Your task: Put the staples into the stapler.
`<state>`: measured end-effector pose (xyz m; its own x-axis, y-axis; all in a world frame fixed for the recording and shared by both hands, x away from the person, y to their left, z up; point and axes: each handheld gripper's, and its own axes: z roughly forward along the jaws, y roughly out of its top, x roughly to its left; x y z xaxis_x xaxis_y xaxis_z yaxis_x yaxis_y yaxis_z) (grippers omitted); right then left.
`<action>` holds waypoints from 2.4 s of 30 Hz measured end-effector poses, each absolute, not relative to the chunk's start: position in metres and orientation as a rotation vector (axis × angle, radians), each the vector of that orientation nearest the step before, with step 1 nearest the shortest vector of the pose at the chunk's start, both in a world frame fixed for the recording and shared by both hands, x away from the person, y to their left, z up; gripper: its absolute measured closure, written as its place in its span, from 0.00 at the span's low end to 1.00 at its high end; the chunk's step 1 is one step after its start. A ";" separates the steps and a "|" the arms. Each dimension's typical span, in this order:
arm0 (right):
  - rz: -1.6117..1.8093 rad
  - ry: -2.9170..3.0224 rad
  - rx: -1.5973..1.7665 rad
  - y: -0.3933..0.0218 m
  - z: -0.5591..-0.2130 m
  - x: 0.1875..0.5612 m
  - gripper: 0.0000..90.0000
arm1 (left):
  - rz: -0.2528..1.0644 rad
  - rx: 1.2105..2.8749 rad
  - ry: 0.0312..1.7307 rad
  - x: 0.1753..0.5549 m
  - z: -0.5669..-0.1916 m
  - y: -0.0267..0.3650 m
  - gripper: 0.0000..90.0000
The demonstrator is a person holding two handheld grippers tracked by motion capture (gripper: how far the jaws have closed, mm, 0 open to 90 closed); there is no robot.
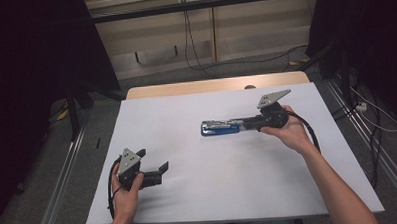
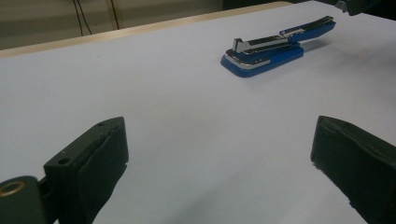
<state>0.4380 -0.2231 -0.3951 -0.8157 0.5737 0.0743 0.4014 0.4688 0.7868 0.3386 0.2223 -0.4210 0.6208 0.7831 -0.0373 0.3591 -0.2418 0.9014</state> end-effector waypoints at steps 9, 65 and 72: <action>1.265 2.536 0.811 -0.209 -0.395 0.444 0.88 | 0.530 1.850 0.913 0.339 -0.421 0.223 0.05; 1.234 2.574 0.751 -0.144 -0.380 0.497 0.88 | 0.524 1.847 0.918 0.339 -0.421 0.225 0.05; 1.215 2.591 0.749 -0.140 -0.382 0.502 0.88 | 0.523 1.843 0.920 0.339 -0.421 0.225 0.05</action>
